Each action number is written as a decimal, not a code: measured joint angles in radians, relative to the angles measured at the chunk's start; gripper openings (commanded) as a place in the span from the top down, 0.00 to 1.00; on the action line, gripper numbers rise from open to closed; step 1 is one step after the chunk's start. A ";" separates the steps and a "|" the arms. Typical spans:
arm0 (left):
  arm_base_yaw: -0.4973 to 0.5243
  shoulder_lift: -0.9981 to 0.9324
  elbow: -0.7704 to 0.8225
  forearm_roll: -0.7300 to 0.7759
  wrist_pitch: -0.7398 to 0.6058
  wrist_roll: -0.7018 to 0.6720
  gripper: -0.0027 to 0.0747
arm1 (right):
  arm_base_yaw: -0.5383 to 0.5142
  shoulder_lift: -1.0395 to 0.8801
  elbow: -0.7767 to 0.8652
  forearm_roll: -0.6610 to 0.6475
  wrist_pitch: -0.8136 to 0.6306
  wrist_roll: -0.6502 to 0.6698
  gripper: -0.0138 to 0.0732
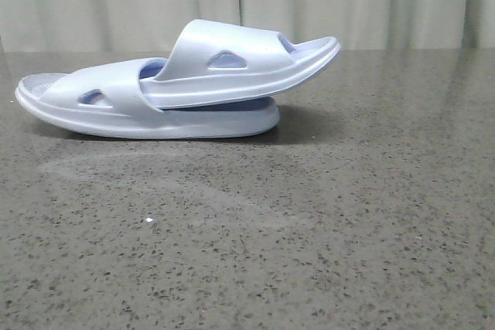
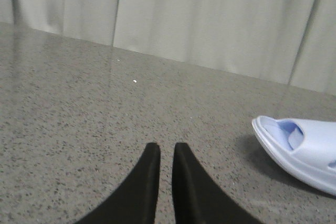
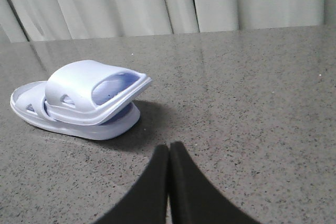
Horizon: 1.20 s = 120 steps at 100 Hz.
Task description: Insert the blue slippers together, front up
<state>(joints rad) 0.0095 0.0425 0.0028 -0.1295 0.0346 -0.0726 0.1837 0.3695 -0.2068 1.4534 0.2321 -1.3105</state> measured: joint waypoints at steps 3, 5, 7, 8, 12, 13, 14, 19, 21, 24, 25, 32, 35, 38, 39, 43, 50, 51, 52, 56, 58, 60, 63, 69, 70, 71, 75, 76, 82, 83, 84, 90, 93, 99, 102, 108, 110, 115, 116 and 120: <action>0.010 -0.016 0.000 0.008 0.006 -0.001 0.95 | 0.000 0.000 0.000 0.000 0.000 0.000 0.93; 0.016 -0.027 0.000 0.015 0.010 -0.002 0.95 | 0.000 0.000 0.000 0.000 0.000 0.000 0.93; 0.021 -0.035 0.000 0.021 0.012 -0.002 0.95 | 0.000 0.000 0.000 0.000 0.000 0.000 0.93; 0.023 -0.038 0.000 0.024 0.012 -0.002 0.95 | 0.000 0.000 0.000 0.000 0.000 0.000 0.93; 0.028 -0.047 0.000 0.033 0.014 0.000 0.95 | 0.000 0.000 0.000 0.000 0.000 0.000 0.93; 0.030 -0.047 0.000 0.033 0.016 0.002 0.95 | 0.000 0.000 0.000 0.000 0.000 0.000 0.93; 0.030 -0.047 0.000 0.036 0.017 0.004 0.95 | 0.000 0.000 0.000 0.000 0.000 0.000 0.93; 0.035 -0.047 0.000 0.040 0.024 0.006 0.95 | 0.000 0.000 0.000 0.000 0.000 0.000 0.93; 0.035 -0.047 0.000 0.042 0.026 0.008 0.95 | 0.000 0.000 0.000 0.000 0.000 0.000 0.93; 0.035 -0.047 0.000 0.042 0.030 0.012 0.95 | 0.000 0.000 0.002 0.000 0.000 0.000 0.93; 0.035 -0.047 0.000 0.044 0.032 0.012 0.95 | 0.000 0.000 0.002 0.000 0.000 0.000 0.93; 0.035 -0.047 0.000 0.044 0.039 0.018 0.95 | 0.000 0.000 0.002 0.000 0.000 0.000 0.93; 0.035 -0.047 0.000 0.044 0.042 0.020 0.95 | 0.000 0.000 0.002 0.000 0.000 0.000 0.93; 0.035 -0.047 0.000 0.044 0.044 0.022 0.95 | 0.000 0.000 0.002 0.000 0.000 0.000 0.93; 0.035 -0.047 0.000 0.044 0.046 0.022 0.95 | 0.000 0.000 0.002 0.000 0.000 0.000 0.93; 0.035 -0.047 0.000 0.046 0.046 0.023 0.95 | 0.000 0.000 0.002 0.000 0.000 0.000 0.93; 0.035 -0.047 0.000 0.046 0.046 0.023 0.95 | 0.000 0.000 0.002 0.000 0.000 0.000 0.93; 0.035 -0.047 0.000 0.046 0.046 0.023 0.95 | 0.000 0.000 0.002 0.000 0.000 0.000 0.93; 0.035 -0.047 0.000 0.046 0.046 0.023 0.95 | 0.000 0.000 0.002 0.000 0.000 0.000 0.93; 0.035 -0.047 0.000 0.046 0.046 0.023 0.95 | 0.000 0.000 0.002 0.000 0.000 0.000 0.93; 0.035 -0.047 0.000 0.046 0.046 0.023 0.95 | 0.000 0.000 0.002 0.000 0.000 0.000 0.93; 0.035 -0.047 0.000 0.046 0.046 0.023 0.95 | 0.000 0.000 0.002 0.000 0.000 0.000 0.93; 0.035 -0.047 0.000 0.046 0.046 0.023 0.95 | 0.000 0.000 0.002 0.000 0.000 0.000 0.93; 0.035 -0.047 0.000 0.046 0.046 0.023 0.95 | 0.000 0.000 0.002 0.000 0.000 0.000 0.93; 0.035 -0.047 0.000 0.046 0.046 0.023 0.95 | 0.000 0.000 0.002 0.000 0.000 0.000 0.93; 0.035 -0.047 0.000 0.046 0.046 0.023 0.95 | 0.000 0.000 0.002 0.000 0.000 0.000 0.93; 0.035 -0.047 0.000 0.046 0.046 0.023 0.95 | 0.000 0.000 0.002 0.000 0.000 0.000 0.93; 0.035 -0.047 0.000 0.046 0.046 0.023 0.95 | 0.000 0.000 0.002 0.000 0.000 0.000 0.93; 0.035 -0.047 0.000 0.046 0.046 0.023 0.95 | 0.000 0.000 0.002 0.000 0.000 0.000 0.93; 0.035 -0.047 0.000 0.046 0.046 0.023 0.95 | 0.000 0.000 0.002 0.000 0.000 0.000 0.93; 0.035 -0.047 0.000 0.046 0.046 0.023 0.95 | 0.000 0.000 0.002 0.000 0.000 0.000 0.93; 0.035 -0.047 0.000 0.046 0.046 0.023 0.95 | 0.000 0.000 0.002 0.000 0.000 0.000 0.93; 0.035 -0.047 0.000 0.046 0.046 0.023 0.95 | 0.000 0.000 0.002 0.000 0.000 0.000 0.93; 0.035 -0.047 0.000 0.046 0.046 0.023 0.95 | 0.000 0.000 0.002 0.000 0.000 0.000 0.93; 0.035 -0.047 0.000 0.046 0.046 0.023 0.95 | 0.000 0.000 0.002 0.000 0.000 0.000 0.93; 0.035 -0.047 0.000 0.046 0.046 0.023 0.95 | 0.000 0.000 0.002 0.000 0.000 0.000 0.93; 0.035 -0.047 0.000 0.046 0.046 0.023 0.95 | 0.000 0.000 0.002 0.000 0.000 0.000 0.93; 0.035 -0.047 0.000 0.046 0.046 0.023 0.95 | 0.000 0.000 0.002 0.000 0.000 0.000 0.93; 0.035 -0.047 0.000 0.046 0.046 0.023 0.95 | 0.000 0.000 0.002 0.000 0.000 0.000 0.93; 0.035 -0.047 0.000 0.046 0.046 0.023 0.95 | 0.000 0.000 0.002 0.000 0.000 0.000 0.93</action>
<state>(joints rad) 0.0448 -0.0048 0.0028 -0.0837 0.0810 -0.0494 0.1837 0.3695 -0.2052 1.4534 0.2321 -1.3105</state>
